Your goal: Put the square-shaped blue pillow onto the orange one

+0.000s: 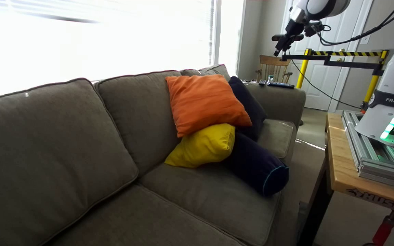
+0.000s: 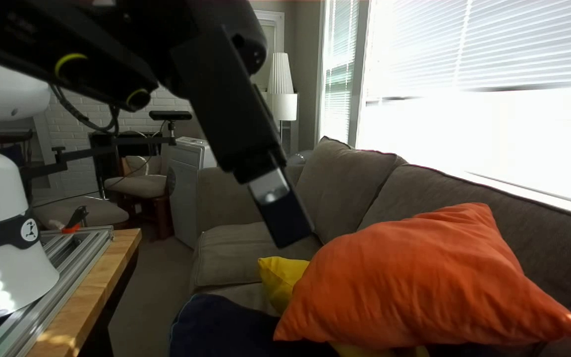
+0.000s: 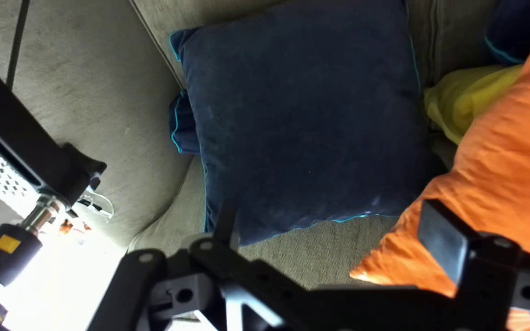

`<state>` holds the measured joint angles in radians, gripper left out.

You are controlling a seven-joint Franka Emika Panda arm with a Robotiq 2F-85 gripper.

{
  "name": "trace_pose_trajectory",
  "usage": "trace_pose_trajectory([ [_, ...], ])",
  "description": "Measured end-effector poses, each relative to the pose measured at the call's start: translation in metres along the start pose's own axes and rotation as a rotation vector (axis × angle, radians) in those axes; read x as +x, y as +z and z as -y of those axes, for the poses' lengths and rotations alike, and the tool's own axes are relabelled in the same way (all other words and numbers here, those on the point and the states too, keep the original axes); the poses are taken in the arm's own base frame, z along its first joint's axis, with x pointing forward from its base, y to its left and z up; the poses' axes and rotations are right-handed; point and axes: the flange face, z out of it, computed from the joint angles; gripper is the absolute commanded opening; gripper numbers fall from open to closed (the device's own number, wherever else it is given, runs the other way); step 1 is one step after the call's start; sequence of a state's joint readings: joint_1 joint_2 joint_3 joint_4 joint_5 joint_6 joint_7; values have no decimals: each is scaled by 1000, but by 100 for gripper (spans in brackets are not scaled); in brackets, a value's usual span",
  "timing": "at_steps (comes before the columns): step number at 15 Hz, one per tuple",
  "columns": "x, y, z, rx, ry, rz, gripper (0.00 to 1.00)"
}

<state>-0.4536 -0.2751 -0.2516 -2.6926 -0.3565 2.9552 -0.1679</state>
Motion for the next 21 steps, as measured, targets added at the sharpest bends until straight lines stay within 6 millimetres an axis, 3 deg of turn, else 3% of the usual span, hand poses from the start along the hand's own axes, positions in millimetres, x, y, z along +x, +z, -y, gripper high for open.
trace_pose_trajectory([
  [7, -2, 8, 2, 7, -2, 19, 100],
  [12, -8, 25, -16, -28, 21, 35, 100],
  [16, 0, 43, -28, -47, 26, -18, 100],
  [21, 15, 65, -27, -53, 6, -85, 100],
])
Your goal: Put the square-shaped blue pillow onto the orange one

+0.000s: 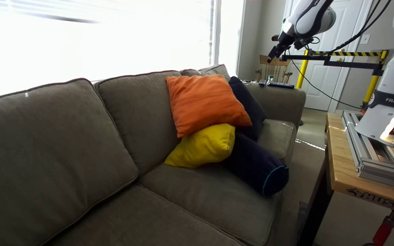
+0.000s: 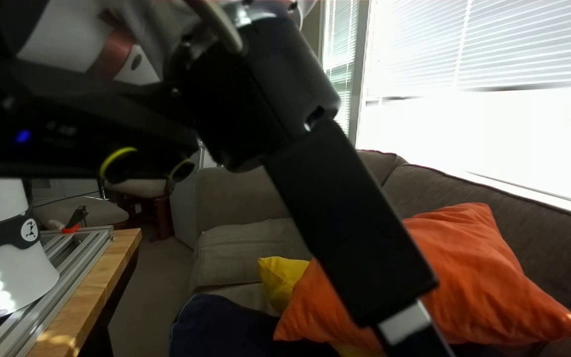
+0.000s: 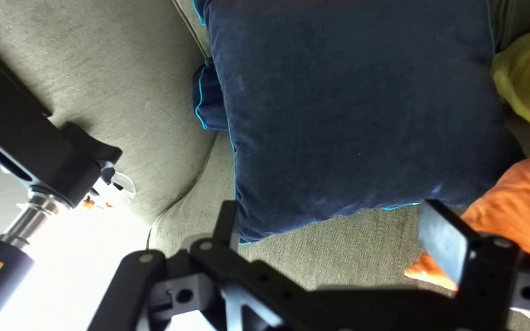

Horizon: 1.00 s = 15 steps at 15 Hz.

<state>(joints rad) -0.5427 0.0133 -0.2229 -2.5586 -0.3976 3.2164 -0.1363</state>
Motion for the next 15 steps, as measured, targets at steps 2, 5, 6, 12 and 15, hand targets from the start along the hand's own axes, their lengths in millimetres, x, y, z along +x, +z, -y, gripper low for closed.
trace_pose_trajectory([
  [2, 5, 11, 4, 3, -12, -15, 100],
  [5, 14, 26, 13, 10, -24, -30, 100],
  [6, 17, 32, 18, 14, -30, -35, 100],
  [12, 33, 67, 48, 33, -36, -39, 100],
  [15, 34, 87, 60, 31, -52, -17, 100],
])
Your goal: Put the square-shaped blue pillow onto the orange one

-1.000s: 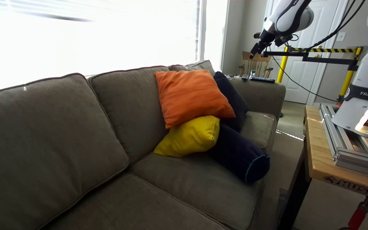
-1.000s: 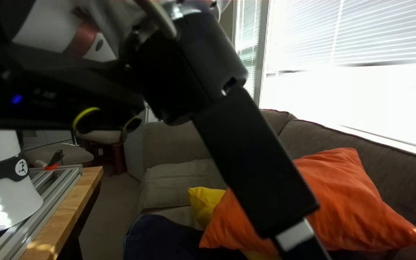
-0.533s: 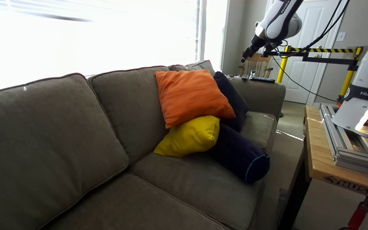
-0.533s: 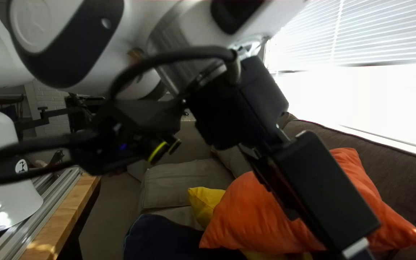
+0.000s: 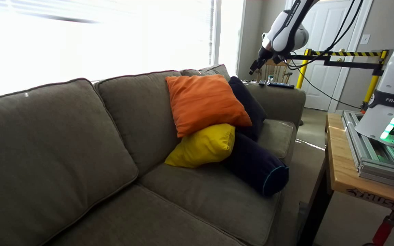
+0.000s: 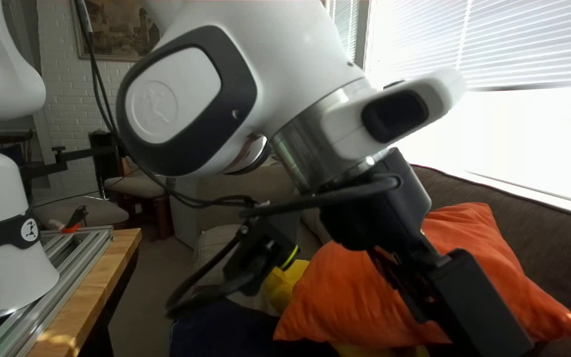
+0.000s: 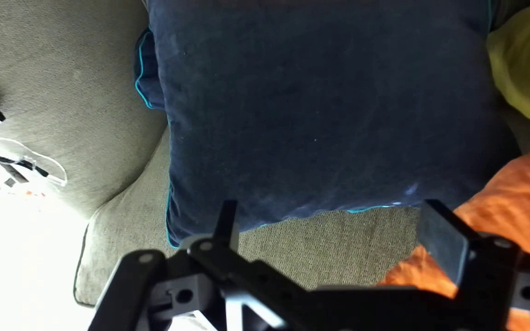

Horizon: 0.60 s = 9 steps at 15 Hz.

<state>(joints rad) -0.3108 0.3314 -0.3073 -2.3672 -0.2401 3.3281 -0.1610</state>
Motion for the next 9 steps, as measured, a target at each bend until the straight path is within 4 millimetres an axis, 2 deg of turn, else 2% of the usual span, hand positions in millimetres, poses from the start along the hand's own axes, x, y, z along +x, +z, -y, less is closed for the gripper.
trace_pose_trajectory([
  [4, 2, 20, 9, -13, -26, 21, 100],
  [9, -3, 46, 12, -27, -33, 52, 100],
])
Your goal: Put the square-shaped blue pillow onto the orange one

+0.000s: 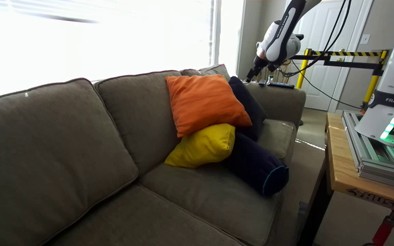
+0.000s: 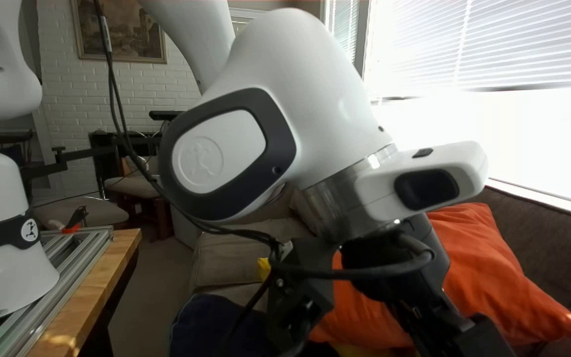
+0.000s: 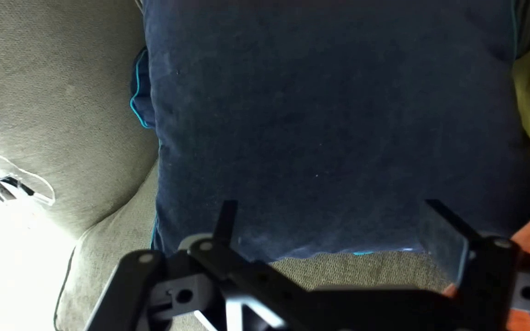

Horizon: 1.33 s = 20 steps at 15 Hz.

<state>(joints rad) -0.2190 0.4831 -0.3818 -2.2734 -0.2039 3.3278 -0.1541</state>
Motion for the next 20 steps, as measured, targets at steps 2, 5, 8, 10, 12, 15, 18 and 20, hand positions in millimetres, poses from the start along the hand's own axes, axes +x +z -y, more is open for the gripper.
trace_pose_trajectory([
  [2, -1, 3, 2, 2, -3, 4, 100],
  [5, -1, 2, 2, 2, -2, 4, 100],
  [8, -1, 3, 1, 1, -2, 4, 100],
  [10, -3, 6, -5, -8, 4, 8, 100],
  [12, -2, 13, -15, -18, 11, 6, 100],
  [15, 5, 25, -26, -28, 19, -11, 100],
  [18, 15, 39, -21, -8, 28, -32, 100],
  [20, 20, 49, -13, 16, 36, -44, 100],
])
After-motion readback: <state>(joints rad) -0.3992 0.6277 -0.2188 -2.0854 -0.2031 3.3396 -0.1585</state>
